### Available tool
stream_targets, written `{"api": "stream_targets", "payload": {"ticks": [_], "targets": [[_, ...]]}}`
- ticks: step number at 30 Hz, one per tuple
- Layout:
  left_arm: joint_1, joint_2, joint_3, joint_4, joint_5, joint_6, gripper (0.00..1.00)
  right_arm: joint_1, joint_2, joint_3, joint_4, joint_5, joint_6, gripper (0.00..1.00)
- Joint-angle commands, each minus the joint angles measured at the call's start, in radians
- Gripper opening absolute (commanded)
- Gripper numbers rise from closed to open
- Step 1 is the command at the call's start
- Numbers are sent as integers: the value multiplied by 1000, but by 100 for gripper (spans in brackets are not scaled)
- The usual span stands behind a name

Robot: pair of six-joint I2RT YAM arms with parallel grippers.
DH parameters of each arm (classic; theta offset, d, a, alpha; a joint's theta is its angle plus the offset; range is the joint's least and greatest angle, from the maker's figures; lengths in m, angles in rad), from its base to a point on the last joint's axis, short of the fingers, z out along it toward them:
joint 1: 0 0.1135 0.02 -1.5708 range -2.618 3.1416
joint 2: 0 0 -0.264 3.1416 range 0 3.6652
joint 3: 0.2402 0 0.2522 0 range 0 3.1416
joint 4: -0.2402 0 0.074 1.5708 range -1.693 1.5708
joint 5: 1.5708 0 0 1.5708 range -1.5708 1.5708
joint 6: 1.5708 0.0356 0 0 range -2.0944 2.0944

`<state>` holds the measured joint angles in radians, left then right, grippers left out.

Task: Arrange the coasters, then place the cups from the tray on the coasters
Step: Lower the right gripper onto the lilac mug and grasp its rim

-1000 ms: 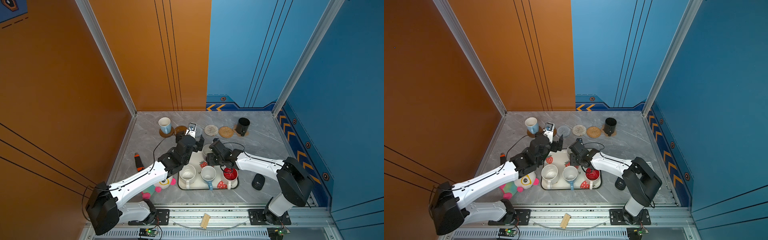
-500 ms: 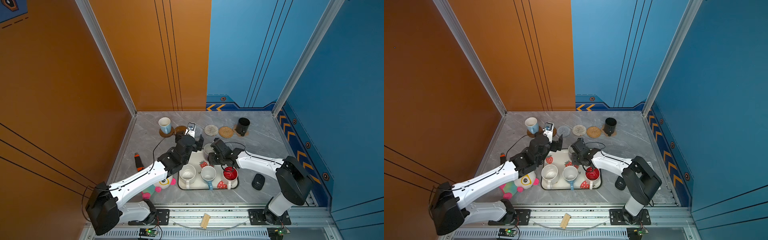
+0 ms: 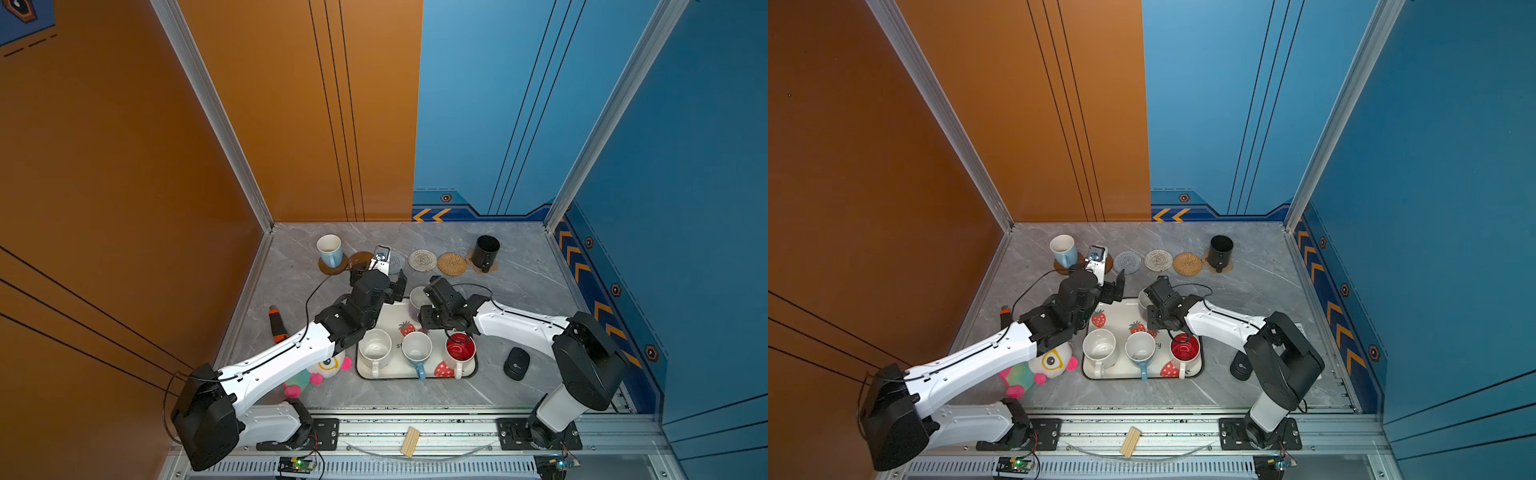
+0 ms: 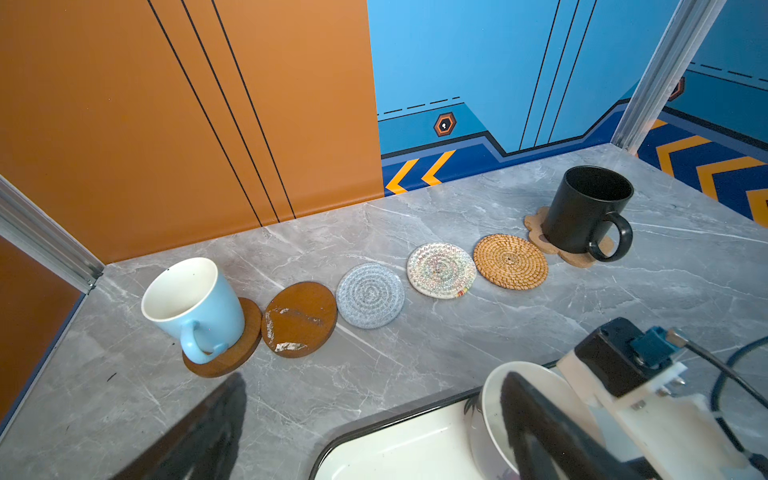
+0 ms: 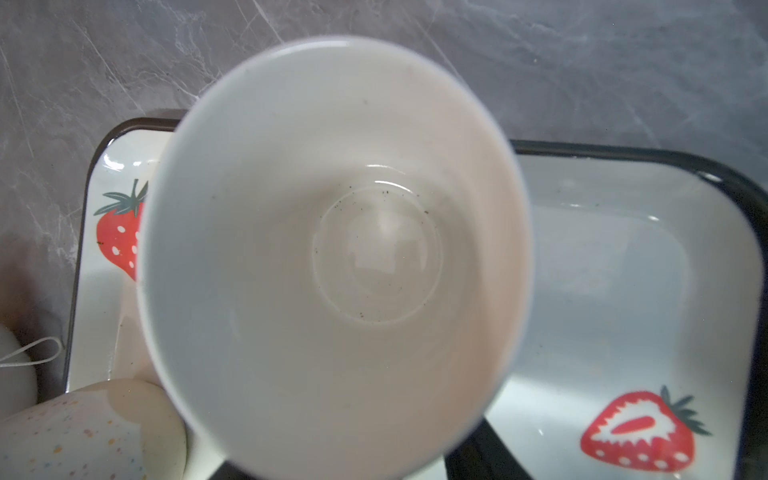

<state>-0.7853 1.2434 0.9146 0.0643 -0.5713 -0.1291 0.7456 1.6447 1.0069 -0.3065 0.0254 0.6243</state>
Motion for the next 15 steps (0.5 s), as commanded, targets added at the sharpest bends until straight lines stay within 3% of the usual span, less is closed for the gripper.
{"api": "stream_targets", "payload": {"ticks": [1,12,15], "targets": [[11,-6,-4,18,18,-15,96,-17,-2,10,-13,30,-9,46],[12,-3,0,19,27,-19,96,-17,9,13,-10,13,-24,18],[12,-3,1,19,29,-23,96,-17,6,16,-14,11,-35,3]]}}
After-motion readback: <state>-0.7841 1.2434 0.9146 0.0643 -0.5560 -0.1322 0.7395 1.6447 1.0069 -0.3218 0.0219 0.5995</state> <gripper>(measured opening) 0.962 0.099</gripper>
